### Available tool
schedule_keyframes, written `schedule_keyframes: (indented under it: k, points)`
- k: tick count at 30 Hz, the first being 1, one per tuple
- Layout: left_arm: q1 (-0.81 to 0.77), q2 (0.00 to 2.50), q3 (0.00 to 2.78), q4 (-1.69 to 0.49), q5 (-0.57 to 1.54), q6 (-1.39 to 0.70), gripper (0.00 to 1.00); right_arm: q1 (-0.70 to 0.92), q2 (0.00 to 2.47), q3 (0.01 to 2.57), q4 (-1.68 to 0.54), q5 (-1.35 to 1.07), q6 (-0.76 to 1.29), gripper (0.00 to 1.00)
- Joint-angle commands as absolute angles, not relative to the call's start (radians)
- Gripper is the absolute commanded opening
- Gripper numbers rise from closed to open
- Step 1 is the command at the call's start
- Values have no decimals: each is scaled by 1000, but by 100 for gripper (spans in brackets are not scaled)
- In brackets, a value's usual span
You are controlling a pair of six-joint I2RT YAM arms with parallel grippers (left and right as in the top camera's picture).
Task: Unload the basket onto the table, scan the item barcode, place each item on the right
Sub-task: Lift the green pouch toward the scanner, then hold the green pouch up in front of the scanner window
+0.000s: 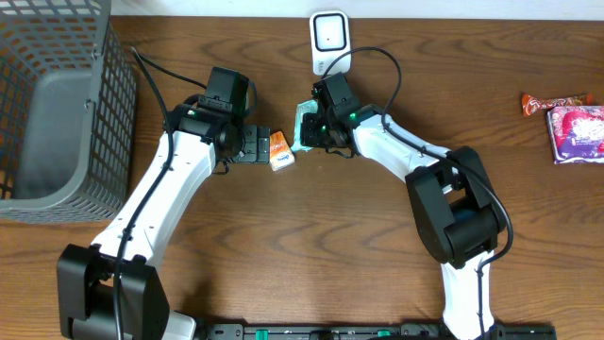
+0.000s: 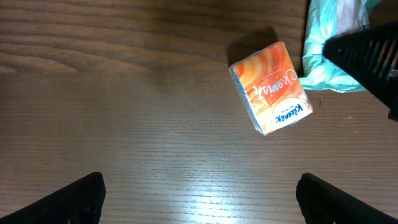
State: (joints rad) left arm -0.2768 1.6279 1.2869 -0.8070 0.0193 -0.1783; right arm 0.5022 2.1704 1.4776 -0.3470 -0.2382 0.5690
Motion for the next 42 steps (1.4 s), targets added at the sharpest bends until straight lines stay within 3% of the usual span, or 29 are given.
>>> schedule_keyframes:
  k: [1,31,42]
  points:
    - [-278,1633,1291,-810,7,-165,98,493,2186,1470,-358,-248,572,1]
    - [-278,1633,1291,-811,7,-165,98,354,2151,1478,-276,-700,519,1]
    - [-278,1633,1291,-810,7,-165,98,315,2130,1532,-36,-577,657,1]
